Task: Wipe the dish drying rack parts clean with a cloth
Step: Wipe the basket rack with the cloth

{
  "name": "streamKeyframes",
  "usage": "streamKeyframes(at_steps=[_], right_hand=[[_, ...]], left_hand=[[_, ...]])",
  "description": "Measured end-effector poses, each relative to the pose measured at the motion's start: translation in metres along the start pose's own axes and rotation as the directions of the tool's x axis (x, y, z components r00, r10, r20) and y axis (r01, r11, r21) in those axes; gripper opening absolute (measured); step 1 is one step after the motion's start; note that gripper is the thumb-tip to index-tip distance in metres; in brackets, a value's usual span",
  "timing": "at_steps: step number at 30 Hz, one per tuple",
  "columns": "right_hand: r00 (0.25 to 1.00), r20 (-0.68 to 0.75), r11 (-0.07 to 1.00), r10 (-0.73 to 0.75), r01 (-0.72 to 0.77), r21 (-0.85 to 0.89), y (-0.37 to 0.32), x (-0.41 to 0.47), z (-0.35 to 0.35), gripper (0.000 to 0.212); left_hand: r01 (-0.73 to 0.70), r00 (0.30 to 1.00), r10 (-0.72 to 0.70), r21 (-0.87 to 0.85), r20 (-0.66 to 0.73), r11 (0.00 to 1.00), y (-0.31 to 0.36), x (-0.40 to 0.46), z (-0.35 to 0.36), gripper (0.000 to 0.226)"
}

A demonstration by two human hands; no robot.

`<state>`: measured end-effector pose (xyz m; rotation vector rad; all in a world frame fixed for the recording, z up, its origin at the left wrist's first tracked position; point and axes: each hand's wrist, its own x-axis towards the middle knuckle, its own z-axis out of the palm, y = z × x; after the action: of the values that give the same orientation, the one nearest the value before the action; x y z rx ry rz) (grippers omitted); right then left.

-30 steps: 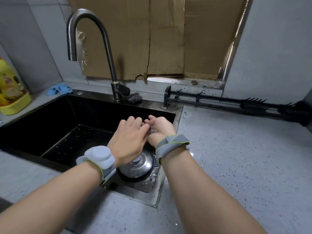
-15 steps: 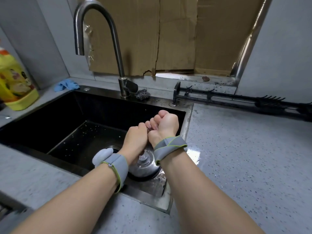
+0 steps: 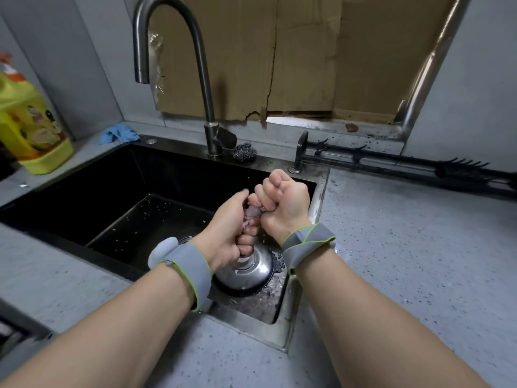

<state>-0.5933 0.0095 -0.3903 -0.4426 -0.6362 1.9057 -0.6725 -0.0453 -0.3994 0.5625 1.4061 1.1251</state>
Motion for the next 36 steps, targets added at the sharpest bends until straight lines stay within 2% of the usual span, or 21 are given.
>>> streamKeyframes(at_steps=[2, 3, 5, 6, 7, 9, 10, 11, 12, 14, 16, 17, 19, 21, 23, 25, 26, 29, 32, 34, 36], right_hand=[[1.000, -0.013, 0.999, -0.001, 0.001, 0.037, -0.005, -0.001, -0.002, 0.026], [0.999, -0.035, 0.999, 0.004, -0.003, 0.041, -0.009, -0.001, -0.006, 0.032], [0.995, -0.097, 0.998, 0.033, -0.037, -0.042, -0.015, 0.002, -0.014, 0.049], [0.989, -0.140, 0.991, 0.056, -0.072, -0.111, -0.018, 0.003, -0.021, 0.055], [0.978, -0.188, 0.975, 0.089, -0.125, -0.185, -0.021, 0.004, -0.025, 0.056], [0.938, -0.284, 0.928, 0.200, -0.275, -0.252, -0.027, 0.001, -0.028, 0.042], [0.919, -0.302, 0.913, 0.254, -0.331, -0.237, -0.029, 0.000, -0.027, 0.034], [0.904, -0.304, 0.903, 0.299, -0.371, -0.217, -0.027, 0.000, -0.025, 0.031], [0.899, -0.294, 0.901, 0.325, -0.389, -0.193, -0.026, 0.000, -0.024, 0.030], [0.891, -0.307, 0.912, 0.334, -0.388, -0.136, -0.012, 0.004, -0.021, 0.026], [0.882, -0.370, 0.934, 0.292, -0.347, -0.088, -0.003, 0.004, -0.018, 0.010], [0.876, -0.413, 0.954, 0.249, -0.294, -0.050, 0.000, 0.003, -0.017, 0.014], [0.861, -0.476, 0.984, 0.180, -0.151, 0.098, 0.001, 0.000, -0.010, 0.027], [0.853, -0.499, 0.976, 0.156, -0.055, 0.211, 0.003, -0.002, 0.001, 0.031], [0.830, -0.537, 0.967, 0.151, -0.012, 0.253, 0.007, -0.003, 0.010, 0.032], [0.819, -0.549, 0.969, 0.167, -0.033, 0.245, 0.009, -0.007, 0.014, 0.032], [0.820, -0.544, 0.969, 0.176, -0.046, 0.244, 0.010, -0.008, 0.015, 0.031], [0.838, -0.522, 0.981, 0.159, -0.075, 0.179, 0.011, -0.009, 0.012, 0.028], [0.894, -0.441, 0.996, 0.082, -0.065, 0.053, 0.012, -0.007, 0.011, 0.029], [0.931, -0.364, 0.999, 0.044, -0.048, -0.002, 0.012, -0.006, 0.011, 0.031], [0.961, -0.277, 0.999, 0.013, -0.026, -0.043, 0.011, -0.005, 0.011, 0.034]], left_hand=[[-0.074, 0.997, 0.074, -0.007, 0.004, 0.997, 0.002, 0.000, -0.001, 0.057], [-0.137, 0.991, 0.137, 0.011, -0.002, 0.991, 0.002, -0.001, -0.001, 0.050], [-0.307, 0.946, 0.324, 0.236, -0.033, 0.922, 0.002, 0.000, -0.004, 0.038], [-0.374, 0.900, 0.434, 0.437, -0.043, 0.818, 0.002, 0.001, -0.007, 0.036], [-0.401, 0.834, 0.551, 0.639, -0.041, 0.656, 0.003, 0.004, -0.011, 0.033], [-0.314, 0.650, 0.756, 0.932, 0.073, 0.179, 0.005, 0.012, -0.019, 0.023], [-0.243, 0.559, 0.805, 0.968, 0.199, -0.071, 0.006, 0.013, -0.023, 0.017], [-0.199, 0.497, 0.801, 0.942, 0.334, -0.269, 0.004, 0.013, -0.023, 0.013], [-0.189, 0.461, 0.762, 0.889, 0.455, -0.416, 0.001, 0.012, -0.021, 0.016], [-0.220, 0.396, 0.651, 0.755, 0.648, -0.617, -0.006, 0.008, -0.022, 0.022], [-0.234, 0.330, 0.593, 0.672, 0.735, -0.702, -0.009, 0.003, -0.023, 0.014], [-0.235, 0.313, 0.591, 0.664, 0.743, -0.710, -0.009, 0.000, -0.024, 0.013], [-0.248, 0.295, 0.643, 0.706, 0.707, -0.663, -0.011, -0.002, -0.024, 0.022], [-0.295, 0.327, 0.769, 0.833, 0.549, -0.469, -0.015, -0.001, -0.021, 0.027], [-0.270, 0.453, 0.843, 0.946, 0.292, -0.182, -0.020, 0.002, -0.018, 0.032], [-0.211, 0.605, 0.794, 0.974, 0.062, 0.085, -0.027, 0.002, -0.014, 0.039], [-0.227, 0.633, 0.774, 0.955, -0.006, 0.192, -0.028, 0.003, -0.013, 0.043], [-0.335, 0.700, 0.701, 0.805, -0.135, 0.490, -0.026, 0.005, -0.005, 0.049], [-0.271, 0.825, 0.469, 0.507, -0.315, 0.818, -0.023, 0.012, 0.001, 0.043], [-0.197, 0.892, 0.293, 0.288, -0.345, 0.937, -0.021, 0.011, 0.004, 0.038], [-0.143, 0.941, 0.173, 0.121, -0.290, 0.982, -0.020, 0.006, 0.007, 0.038]])
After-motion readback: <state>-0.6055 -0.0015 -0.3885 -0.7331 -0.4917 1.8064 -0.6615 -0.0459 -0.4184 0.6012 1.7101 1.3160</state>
